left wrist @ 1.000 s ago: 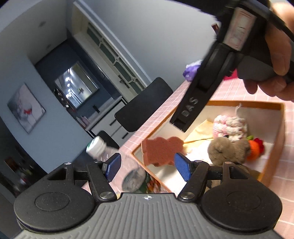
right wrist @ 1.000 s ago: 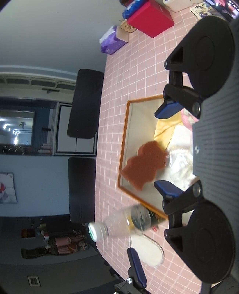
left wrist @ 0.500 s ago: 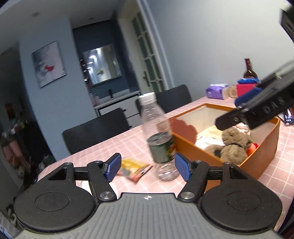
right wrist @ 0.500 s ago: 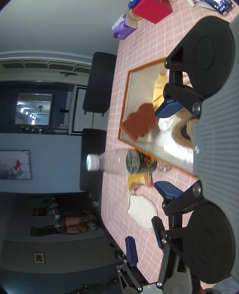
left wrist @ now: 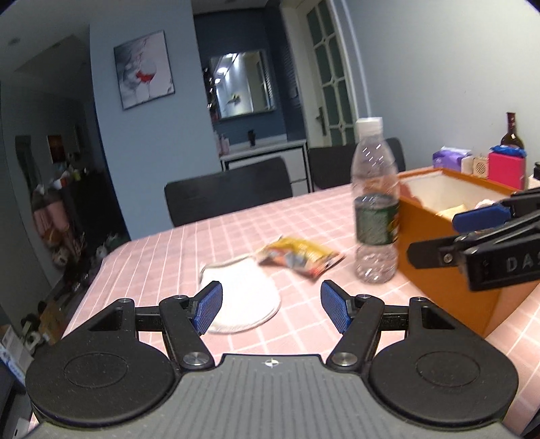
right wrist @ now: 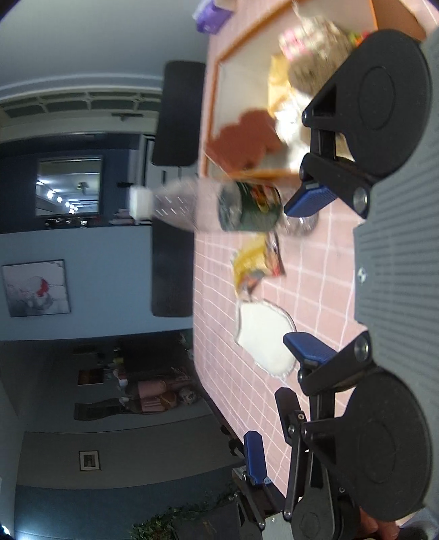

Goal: Organize soft objects
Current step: 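Move both tools back toward the white pad and snack bag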

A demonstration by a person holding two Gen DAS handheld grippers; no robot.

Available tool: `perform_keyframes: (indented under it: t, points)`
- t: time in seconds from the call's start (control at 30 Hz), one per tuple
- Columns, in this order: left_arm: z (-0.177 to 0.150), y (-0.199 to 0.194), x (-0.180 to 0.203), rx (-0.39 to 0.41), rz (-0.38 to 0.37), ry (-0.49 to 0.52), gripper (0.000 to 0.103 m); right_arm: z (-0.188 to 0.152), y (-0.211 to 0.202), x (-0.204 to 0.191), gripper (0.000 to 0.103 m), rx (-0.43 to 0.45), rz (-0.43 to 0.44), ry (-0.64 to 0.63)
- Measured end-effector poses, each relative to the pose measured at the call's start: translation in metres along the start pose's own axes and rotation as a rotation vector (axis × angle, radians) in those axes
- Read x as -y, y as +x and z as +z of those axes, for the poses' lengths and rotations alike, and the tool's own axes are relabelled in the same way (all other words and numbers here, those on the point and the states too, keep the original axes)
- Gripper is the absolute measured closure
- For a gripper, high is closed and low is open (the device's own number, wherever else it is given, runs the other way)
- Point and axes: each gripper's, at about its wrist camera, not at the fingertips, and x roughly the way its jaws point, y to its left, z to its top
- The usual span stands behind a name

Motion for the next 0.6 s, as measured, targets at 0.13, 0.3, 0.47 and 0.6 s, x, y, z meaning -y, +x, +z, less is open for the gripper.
perform_keyframes:
  t: [0.13,0.3,0.47,0.6]
  points:
    - [-0.006,0.013,-0.016,-0.053,-0.007,-0.009,0.024,-0.002,0.033,-0.011,0.029,-0.04,-0.001,-0.005]
    - [-0.011,0.031,-0.035,-0.115,-0.046,-0.038,0.024,-0.003,0.068,-0.021,0.036,-0.079,-0.01,0.001]
    - [-0.013,0.051,-0.048,-0.159,-0.08,-0.059,0.024,-0.001,0.094,-0.03,0.039,-0.105,-0.012,-0.018]
    - [-0.013,0.063,-0.056,-0.176,-0.102,-0.084,0.024,0.0,0.112,-0.034,0.045,-0.122,-0.009,-0.034]
